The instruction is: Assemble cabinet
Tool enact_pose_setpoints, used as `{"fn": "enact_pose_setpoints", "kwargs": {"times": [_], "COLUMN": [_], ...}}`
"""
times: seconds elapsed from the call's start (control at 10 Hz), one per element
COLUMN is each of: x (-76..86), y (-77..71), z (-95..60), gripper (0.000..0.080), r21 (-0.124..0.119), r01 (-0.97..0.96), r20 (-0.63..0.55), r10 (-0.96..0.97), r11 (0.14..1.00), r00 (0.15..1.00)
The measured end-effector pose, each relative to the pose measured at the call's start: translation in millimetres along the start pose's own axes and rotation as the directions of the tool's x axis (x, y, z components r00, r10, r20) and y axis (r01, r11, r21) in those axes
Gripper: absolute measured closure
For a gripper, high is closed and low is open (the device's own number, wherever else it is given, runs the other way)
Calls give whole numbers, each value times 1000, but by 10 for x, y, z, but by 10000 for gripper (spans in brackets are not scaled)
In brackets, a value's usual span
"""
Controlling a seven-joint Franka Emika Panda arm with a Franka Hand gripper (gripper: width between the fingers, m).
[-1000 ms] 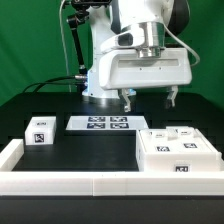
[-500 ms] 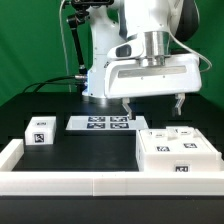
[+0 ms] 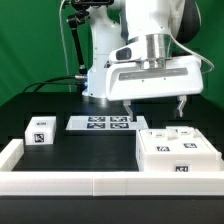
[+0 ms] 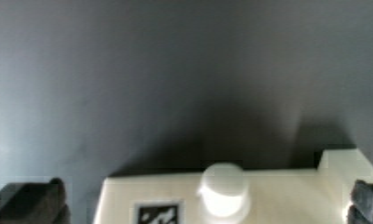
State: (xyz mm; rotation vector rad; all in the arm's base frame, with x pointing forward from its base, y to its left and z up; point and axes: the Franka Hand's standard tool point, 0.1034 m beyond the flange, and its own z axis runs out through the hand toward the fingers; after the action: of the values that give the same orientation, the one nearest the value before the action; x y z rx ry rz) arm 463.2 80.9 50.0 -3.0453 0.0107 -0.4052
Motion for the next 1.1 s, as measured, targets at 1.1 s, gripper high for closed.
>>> {"fn": "enact_pose_setpoints", "kwargs": {"times": [1.1], "x": [-5], "y": [77], "z": [372], "gripper": [2], "r21": [-18], "r01": [-18], "r20": [-23], "r10": [18], "r11": [1000], "r00": [1000]}}
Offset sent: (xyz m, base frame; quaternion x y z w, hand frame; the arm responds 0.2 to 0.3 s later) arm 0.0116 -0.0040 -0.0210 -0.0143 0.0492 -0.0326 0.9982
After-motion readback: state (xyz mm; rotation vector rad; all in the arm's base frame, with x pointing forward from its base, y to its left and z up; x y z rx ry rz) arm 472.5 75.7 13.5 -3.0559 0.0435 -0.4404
